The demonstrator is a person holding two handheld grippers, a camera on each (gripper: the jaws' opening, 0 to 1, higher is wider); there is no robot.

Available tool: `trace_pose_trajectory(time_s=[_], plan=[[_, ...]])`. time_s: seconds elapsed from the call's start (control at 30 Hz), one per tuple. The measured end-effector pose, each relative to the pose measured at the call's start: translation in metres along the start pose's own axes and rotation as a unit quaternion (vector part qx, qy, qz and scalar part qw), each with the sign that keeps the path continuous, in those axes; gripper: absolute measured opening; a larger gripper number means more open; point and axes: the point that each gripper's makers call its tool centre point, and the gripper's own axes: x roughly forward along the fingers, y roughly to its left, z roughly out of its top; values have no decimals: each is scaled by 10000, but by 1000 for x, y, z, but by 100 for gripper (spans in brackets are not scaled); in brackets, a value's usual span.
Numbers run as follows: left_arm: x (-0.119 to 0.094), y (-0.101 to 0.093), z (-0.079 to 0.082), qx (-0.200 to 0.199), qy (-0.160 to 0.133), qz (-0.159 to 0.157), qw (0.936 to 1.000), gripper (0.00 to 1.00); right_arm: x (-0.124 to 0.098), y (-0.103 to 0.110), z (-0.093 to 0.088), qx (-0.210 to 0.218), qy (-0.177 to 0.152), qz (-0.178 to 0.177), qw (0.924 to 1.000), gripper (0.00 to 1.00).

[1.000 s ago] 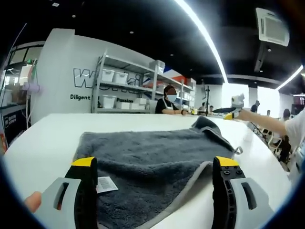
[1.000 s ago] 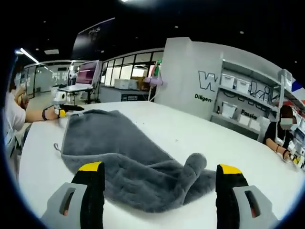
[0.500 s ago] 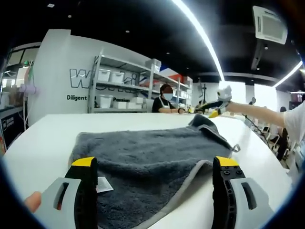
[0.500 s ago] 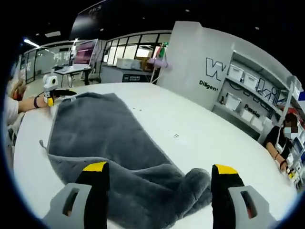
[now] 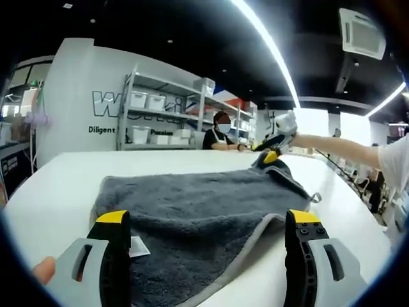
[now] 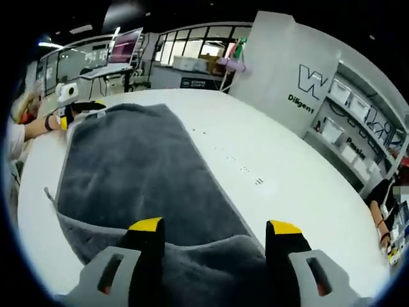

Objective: Fold the towel on the table until its edges align and the towel forms a compact rectangular stack.

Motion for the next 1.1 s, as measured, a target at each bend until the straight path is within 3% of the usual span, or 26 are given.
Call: trace_pose_trajectory(time_s=[0.2,0.33,0.47,0.63,1.1], plan=[[1,0,0,15,15,-32,10000,99,11,1,-24,370,516,27,9980,55],[1,-1,0,37,25,-38,10000,99,20,-9,-40,626,762,40,9951,49],[1,-2,0,29,24,-52,10000,99,21,-2,-51,889,732,5,9933,41],[2,-3,-1,35,42,-67,10000,99,21,7,-62,1065,746,-131,9914,39],[3,-6,-4,21,85,-97,9999,99,32,19,-69,1304,699,-155,9889,24]])
